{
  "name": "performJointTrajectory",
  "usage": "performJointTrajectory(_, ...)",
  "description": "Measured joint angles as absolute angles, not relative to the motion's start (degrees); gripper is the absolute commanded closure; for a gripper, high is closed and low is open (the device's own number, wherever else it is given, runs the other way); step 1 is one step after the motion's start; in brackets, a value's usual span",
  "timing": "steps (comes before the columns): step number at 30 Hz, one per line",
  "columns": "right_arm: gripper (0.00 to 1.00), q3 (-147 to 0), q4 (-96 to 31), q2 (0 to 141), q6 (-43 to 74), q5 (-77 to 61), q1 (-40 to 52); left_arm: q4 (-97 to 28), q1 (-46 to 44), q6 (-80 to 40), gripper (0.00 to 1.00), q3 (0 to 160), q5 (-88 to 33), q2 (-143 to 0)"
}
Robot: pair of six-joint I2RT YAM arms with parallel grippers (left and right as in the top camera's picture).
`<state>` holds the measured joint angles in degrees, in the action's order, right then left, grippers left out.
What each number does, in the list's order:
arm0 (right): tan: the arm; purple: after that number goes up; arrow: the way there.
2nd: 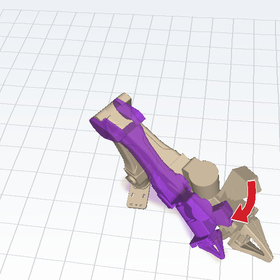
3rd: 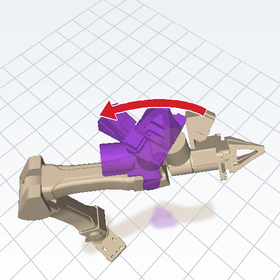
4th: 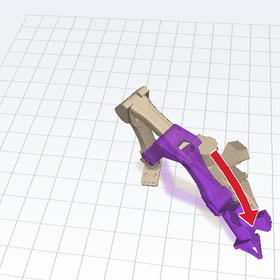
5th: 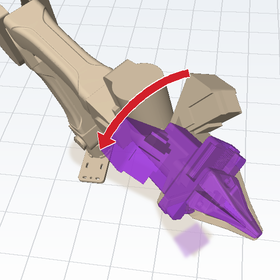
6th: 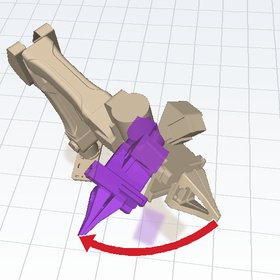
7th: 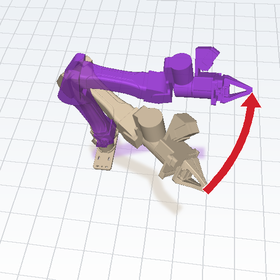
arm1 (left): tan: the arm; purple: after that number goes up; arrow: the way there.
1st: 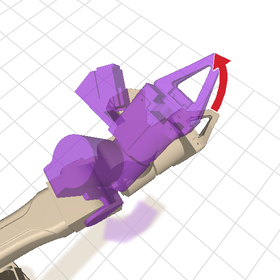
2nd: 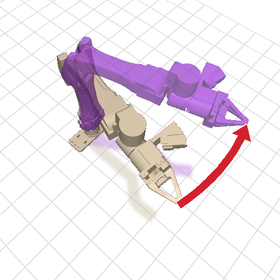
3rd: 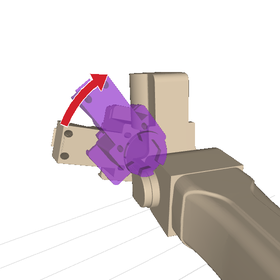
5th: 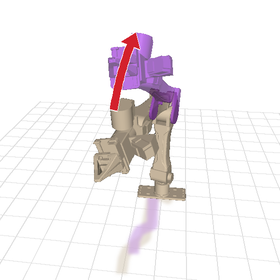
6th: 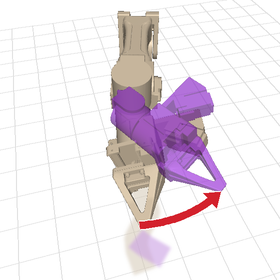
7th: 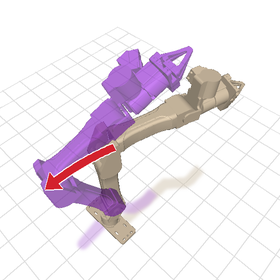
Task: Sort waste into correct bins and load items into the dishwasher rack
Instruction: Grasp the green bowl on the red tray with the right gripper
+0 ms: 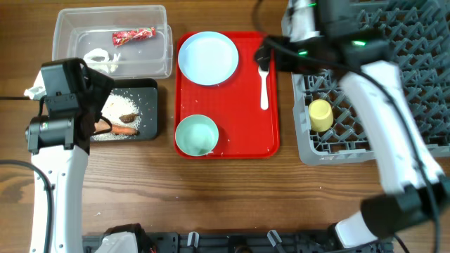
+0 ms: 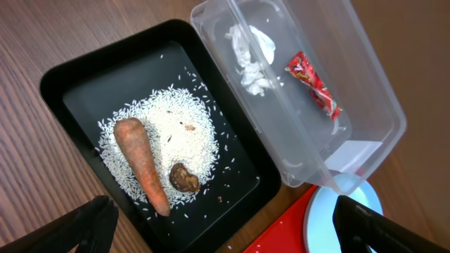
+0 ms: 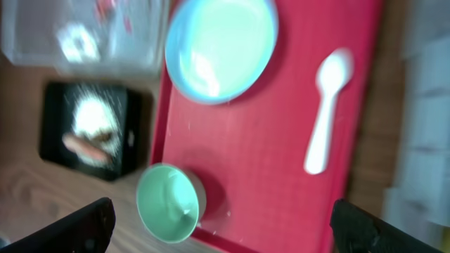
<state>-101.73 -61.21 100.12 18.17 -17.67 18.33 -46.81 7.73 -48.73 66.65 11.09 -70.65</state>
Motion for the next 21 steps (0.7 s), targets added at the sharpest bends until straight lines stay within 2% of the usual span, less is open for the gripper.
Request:
performJointTrajectory(4, 0.13, -101.7, -61.1, 116.9, 18.1, -20.2, 27.9, -47.6, 7.7, -48.7, 0.00, 66.7, 11.1, -70.5)
performJointTrajectory(5, 0.17, -101.7, -60.4, 120.0, 18.1, -21.5, 29.7, -47.6, 7.7, -48.7, 0.00, 66.7, 11.1, -70.5)
performJointTrajectory(6, 0.23, -101.7, -60.1, 121.8, 18.2, -22.1, 31.2, -47.6, 7.7, -48.7, 0.00, 66.7, 11.1, -70.5)
performJointTrajectory(7, 0.35, -101.6, -59.7, 122.8, 18.2, -22.5, 32.5, -47.6, 7.7, -48.7, 0.00, 66.7, 11.1, -70.5)
performJointTrajectory(8, 0.41, -101.6, -58.6, 123.3, 18.2, -22.6, 33.7, -47.6, 7.7, -48.7, 0.00, 66.7, 11.1, -70.5)
performJointTrajectory(12, 0.46, -101.6, -56.2, 124.7, 20.5, -20.5, 36.8, -47.6, 7.7, -48.7, 0.00, 66.7, 11.1, -70.5)
performJointTrajectory(13, 0.52, -101.6, -56.1, 126.2, 21.0, -19.5, 36.9, -47.6, 7.7, -48.7, 0.00, 66.7, 11.1, -70.5)
performJointTrajectory(14, 0.63, -101.6, -56.1, 127.0, 21.1, -19.0, 36.8, -47.6, 7.7, -48.7, 0.00, 66.7, 11.1, -70.5)
performJointTrajectory(16, 0.96, -101.6, -56.1, 128.3, 21.1, -18.6, 36.7, -47.6, 7.7, -48.7, 0.00, 66.7, 11.1, -70.5)
performJointTrajectory(21, 0.96, -101.6, -56.4, 128.8, 21.2, -18.0, 36.0, -47.6, 7.7, -48.7, 0.00, 66.7, 11.1, -70.5)
